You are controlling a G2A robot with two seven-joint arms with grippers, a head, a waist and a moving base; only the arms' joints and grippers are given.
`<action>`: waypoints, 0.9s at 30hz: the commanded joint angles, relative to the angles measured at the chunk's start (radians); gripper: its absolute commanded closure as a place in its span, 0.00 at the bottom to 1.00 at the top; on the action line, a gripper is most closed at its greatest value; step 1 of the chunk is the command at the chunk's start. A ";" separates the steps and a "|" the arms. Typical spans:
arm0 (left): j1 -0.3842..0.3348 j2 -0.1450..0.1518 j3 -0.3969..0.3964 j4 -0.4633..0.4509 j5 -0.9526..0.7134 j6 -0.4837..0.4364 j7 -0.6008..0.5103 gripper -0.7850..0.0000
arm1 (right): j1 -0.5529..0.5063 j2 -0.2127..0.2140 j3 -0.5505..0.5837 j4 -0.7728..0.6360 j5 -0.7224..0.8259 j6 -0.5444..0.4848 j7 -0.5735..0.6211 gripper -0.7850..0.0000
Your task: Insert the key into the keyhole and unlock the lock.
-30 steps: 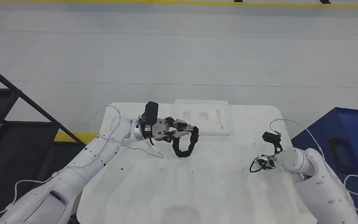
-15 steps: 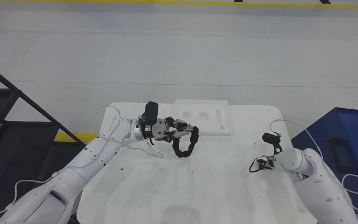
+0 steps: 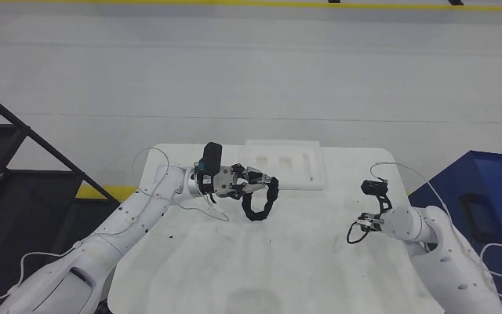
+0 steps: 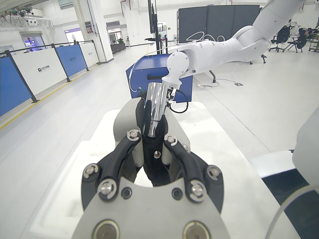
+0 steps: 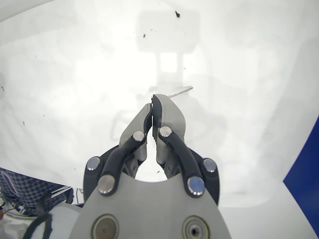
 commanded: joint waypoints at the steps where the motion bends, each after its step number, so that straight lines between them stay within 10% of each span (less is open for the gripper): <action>1: 0.000 0.000 0.000 0.000 0.000 0.000 0.000 1.00 | -0.005 0.003 0.005 -0.036 -0.031 -0.013 0.004 1.00; 27: 0.000 0.000 0.000 0.000 0.000 0.000 0.000 1.00 | 0.366 -0.066 -0.185 0.143 0.040 -0.192 -0.066 1.00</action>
